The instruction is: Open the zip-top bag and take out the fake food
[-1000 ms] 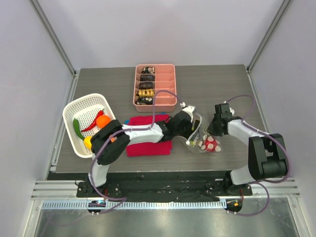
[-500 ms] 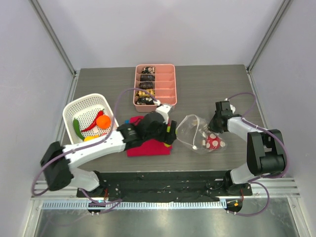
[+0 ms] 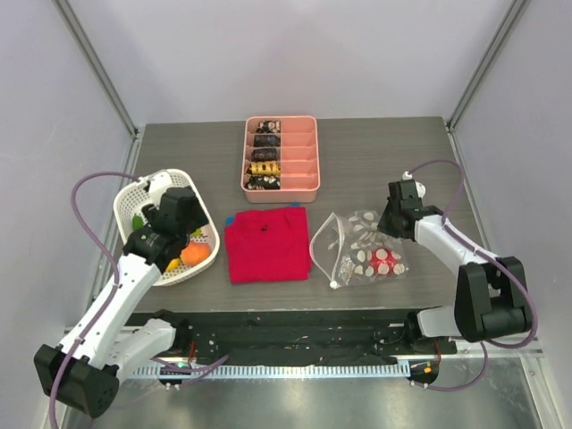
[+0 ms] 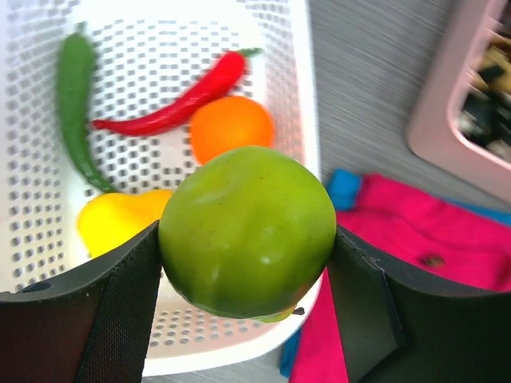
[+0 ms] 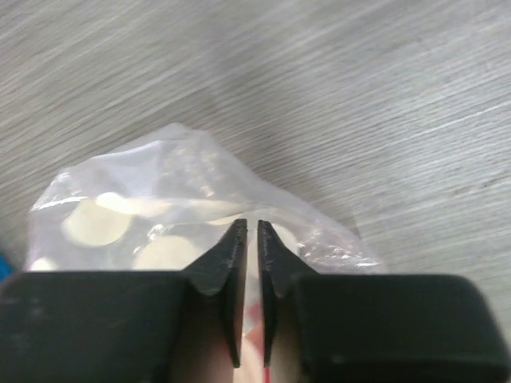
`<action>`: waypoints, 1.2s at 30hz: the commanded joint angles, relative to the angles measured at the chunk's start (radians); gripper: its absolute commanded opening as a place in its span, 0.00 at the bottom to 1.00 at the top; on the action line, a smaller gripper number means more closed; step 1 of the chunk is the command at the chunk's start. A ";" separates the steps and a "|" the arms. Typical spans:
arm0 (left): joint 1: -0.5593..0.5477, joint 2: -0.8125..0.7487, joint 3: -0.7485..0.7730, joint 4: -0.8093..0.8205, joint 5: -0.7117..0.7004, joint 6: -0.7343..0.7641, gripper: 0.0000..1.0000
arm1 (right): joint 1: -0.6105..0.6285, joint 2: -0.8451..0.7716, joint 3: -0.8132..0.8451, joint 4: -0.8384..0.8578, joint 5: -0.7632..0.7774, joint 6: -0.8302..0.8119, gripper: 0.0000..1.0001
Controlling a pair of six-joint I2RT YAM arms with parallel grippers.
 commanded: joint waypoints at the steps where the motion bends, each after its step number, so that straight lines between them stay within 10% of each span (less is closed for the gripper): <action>1: 0.124 0.045 -0.004 -0.039 -0.083 -0.139 0.47 | 0.078 -0.117 0.101 -0.086 0.099 -0.065 0.22; 2: 0.134 0.054 -0.004 -0.053 -0.091 -0.178 0.74 | 0.106 -0.137 0.110 -0.099 0.123 -0.071 0.35; 5: 0.137 0.052 -0.010 -0.033 -0.064 -0.194 1.00 | 0.149 -0.183 0.153 -0.161 0.155 -0.091 0.58; 13: 0.129 0.027 0.004 0.006 0.163 -0.197 1.00 | 0.429 -0.261 0.236 -0.362 0.244 -0.071 0.91; 19: 0.031 -0.004 -0.185 0.494 0.698 -0.252 0.67 | 0.635 -0.345 0.248 -0.406 0.231 -0.028 1.00; 27: -0.498 0.217 -0.088 0.564 0.452 -0.188 0.46 | 0.792 -0.342 0.290 -0.550 0.323 0.039 1.00; 36: -0.610 0.317 -0.115 0.703 0.455 -0.243 0.38 | 0.948 -0.284 0.226 -0.529 0.312 0.141 0.99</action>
